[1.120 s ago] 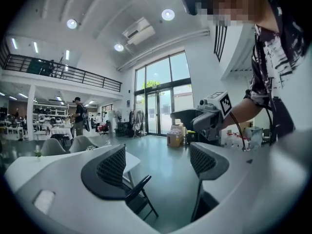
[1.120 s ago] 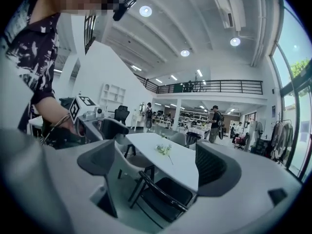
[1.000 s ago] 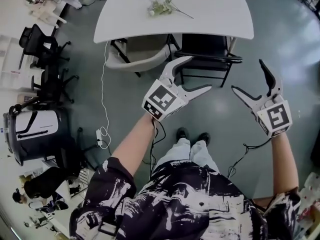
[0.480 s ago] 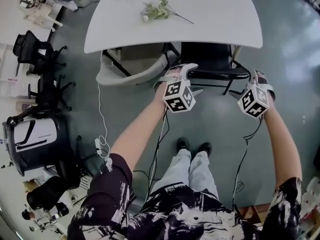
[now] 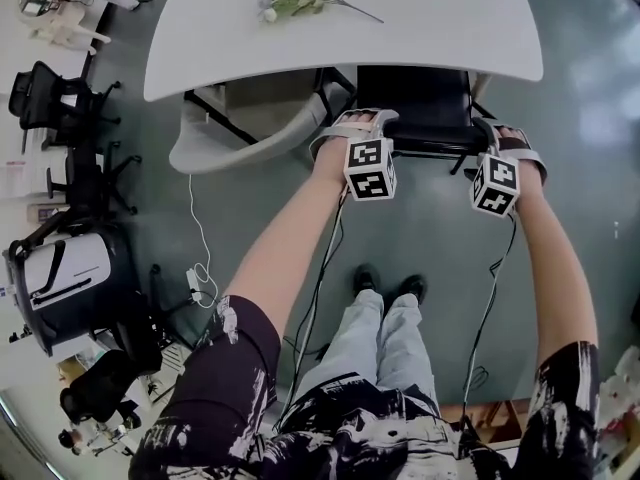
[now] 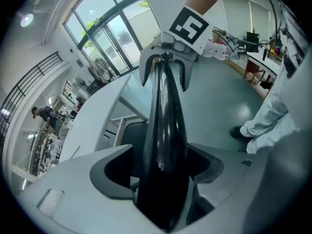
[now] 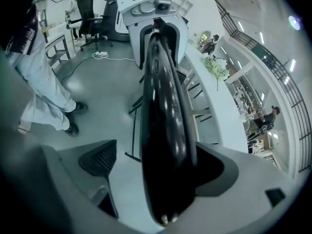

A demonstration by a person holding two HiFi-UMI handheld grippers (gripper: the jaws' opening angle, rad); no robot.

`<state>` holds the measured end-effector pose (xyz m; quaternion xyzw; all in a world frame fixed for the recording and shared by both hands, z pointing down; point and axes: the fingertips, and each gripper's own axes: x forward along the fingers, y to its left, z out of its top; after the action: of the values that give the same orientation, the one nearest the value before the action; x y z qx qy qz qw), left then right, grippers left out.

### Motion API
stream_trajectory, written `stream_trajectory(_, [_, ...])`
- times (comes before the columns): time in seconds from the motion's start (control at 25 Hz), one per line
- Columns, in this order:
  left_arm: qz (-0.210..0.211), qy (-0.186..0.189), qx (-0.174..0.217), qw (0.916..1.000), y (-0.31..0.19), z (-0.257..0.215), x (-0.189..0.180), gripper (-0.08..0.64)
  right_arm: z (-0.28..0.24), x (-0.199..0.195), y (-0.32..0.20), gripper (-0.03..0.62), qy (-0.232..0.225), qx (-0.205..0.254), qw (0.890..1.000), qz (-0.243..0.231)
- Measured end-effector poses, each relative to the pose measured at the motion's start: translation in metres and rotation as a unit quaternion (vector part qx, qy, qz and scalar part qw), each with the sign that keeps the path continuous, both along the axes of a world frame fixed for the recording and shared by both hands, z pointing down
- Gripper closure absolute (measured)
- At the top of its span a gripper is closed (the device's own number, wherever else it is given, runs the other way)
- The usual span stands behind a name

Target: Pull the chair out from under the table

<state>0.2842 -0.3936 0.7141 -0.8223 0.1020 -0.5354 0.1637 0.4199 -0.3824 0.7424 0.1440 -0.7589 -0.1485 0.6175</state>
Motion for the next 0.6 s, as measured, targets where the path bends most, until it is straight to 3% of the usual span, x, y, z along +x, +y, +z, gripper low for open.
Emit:
stream_trajectory(0.04, [0.006,-0.011,-0.002,0.9999,0.001,0.006,-0.002,0.254,0.002,0.0,-0.001,0.111,-0.001,0.004,1.0,-0.002])
stream_trajectory(0.08, [0.015,-0.019,-0.001,0.9997,0.002,0.01,-0.004,0.315,0.002,-0.001,-0.005,0.178,-0.002,0.017,1.0,-0.007])
stream_trajectory(0.12, [0.026,-0.025,0.003,0.9993,0.002,0.012,-0.005,0.327,0.0,-0.001,-0.01,0.348,-0.003,0.033,0.999,-0.015])
stream_trajectory(0.16, [0.037,-0.029,0.01,0.9989,0.001,0.012,-0.005,0.344,-0.003,-0.001,-0.014,0.42,-0.002,0.045,0.999,-0.025])
stream_trajectory(0.32, [0.049,-0.04,0.041,0.9972,0.0,0.011,-0.003,0.399,-0.004,0.001,-0.013,0.449,0.001,0.048,0.998,-0.037])
stream_trajectory(0.6, [0.036,-0.042,0.065,0.9963,0.008,0.01,-0.001,0.423,-0.003,0.004,-0.005,0.489,0.0,0.076,0.997,-0.021])
